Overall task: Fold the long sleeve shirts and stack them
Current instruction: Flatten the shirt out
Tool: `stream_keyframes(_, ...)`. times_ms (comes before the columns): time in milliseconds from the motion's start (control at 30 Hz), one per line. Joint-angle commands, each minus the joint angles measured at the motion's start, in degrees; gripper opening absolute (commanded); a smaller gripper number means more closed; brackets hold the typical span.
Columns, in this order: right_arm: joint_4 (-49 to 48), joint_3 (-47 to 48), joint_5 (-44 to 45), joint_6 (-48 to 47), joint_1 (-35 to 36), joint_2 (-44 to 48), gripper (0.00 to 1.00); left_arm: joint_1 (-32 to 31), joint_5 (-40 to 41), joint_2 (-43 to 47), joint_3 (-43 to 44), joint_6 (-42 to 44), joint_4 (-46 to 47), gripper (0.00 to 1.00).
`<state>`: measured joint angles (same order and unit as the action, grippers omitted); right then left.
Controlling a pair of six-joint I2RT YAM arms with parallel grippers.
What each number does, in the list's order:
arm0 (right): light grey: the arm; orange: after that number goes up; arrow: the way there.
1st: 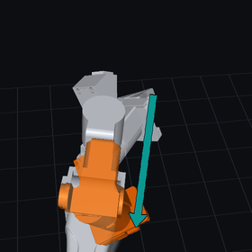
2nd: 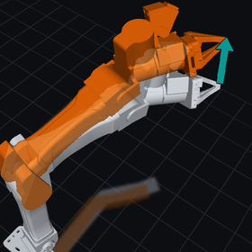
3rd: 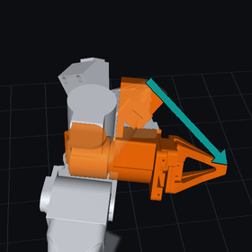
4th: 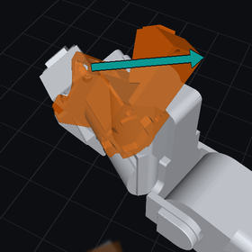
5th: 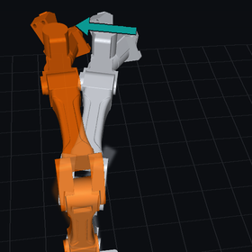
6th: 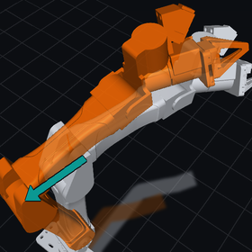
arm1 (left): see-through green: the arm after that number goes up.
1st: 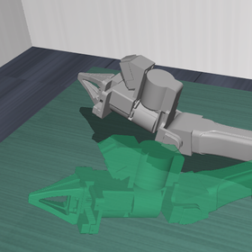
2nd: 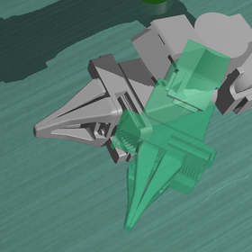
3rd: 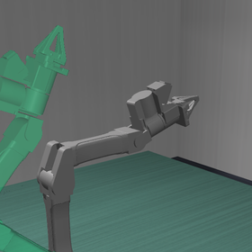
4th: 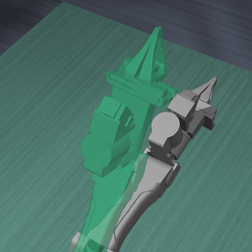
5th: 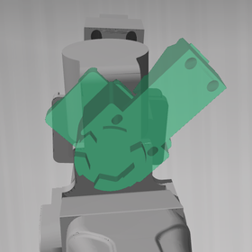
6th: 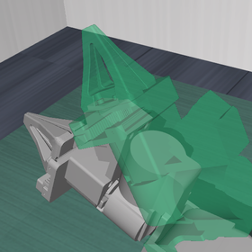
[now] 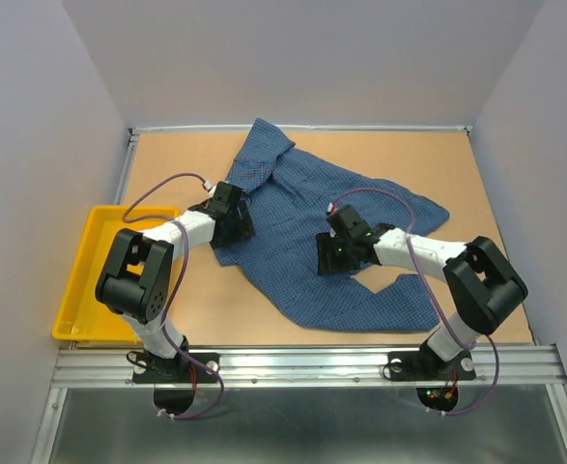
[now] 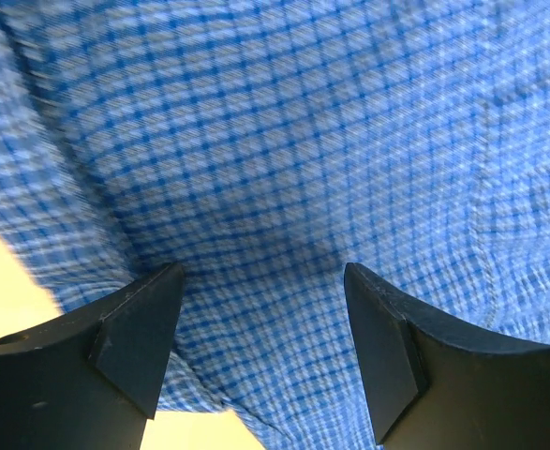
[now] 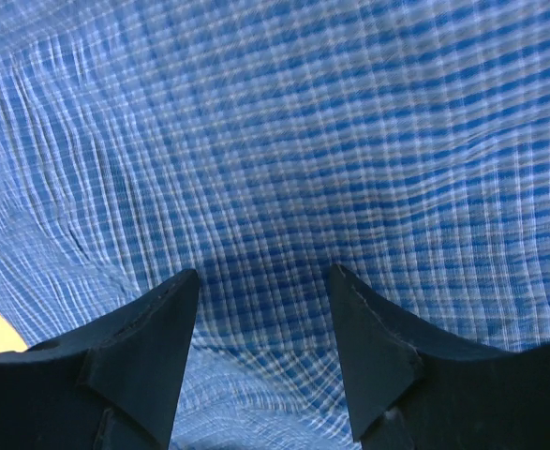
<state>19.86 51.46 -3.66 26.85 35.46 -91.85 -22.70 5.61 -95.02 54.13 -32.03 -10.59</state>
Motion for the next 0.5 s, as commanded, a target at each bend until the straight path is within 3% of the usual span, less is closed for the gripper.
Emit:
stream_keyframes(0, 1.0, -0.4, -4.6, 4.6, 7.1, -0.3, 0.64, 2.4, 2.1, -0.7, 0.6, 0.0, -1.3, 0.81)
stream_keyframes(200, 1.4, 5.0, -11.7, 6.5, 16.8, -5.1, 0.64, 5.1, 2.7, -2.8, 4.5, 2.0, -2.6, 0.81)
stream_keyframes(333, 3.2, 11.9, -20.6, 3.0, 21.2, -9.1, 0.64, 7.0, 2.7, -4.1, 8.1, 4.2, -3.2, 0.81)
stream_keyframes(467, 6.3, 17.3, -14.8, 0.1, 19.5, -4.7, 0.62, 5.9, 0.8, -2.2, 12.3, 7.8, -2.3, 0.81)
